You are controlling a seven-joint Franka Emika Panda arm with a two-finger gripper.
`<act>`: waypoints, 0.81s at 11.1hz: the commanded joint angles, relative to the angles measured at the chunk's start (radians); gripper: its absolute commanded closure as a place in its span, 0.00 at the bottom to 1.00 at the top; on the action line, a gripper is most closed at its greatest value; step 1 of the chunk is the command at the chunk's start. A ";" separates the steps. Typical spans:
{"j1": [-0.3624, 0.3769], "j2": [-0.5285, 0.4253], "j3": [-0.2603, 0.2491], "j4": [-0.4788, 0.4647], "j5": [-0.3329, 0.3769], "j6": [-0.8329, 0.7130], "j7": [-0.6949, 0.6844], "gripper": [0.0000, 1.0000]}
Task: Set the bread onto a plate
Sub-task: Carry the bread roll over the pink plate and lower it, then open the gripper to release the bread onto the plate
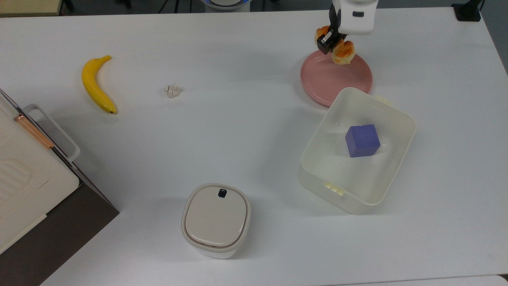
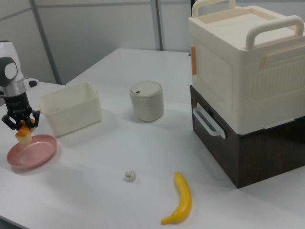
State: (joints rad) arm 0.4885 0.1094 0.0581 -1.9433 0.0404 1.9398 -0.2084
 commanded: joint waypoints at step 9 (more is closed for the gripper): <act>0.002 0.078 -0.004 -0.009 0.015 0.064 0.006 0.59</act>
State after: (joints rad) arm 0.4872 0.1901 0.0577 -1.9438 0.0404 1.9790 -0.2089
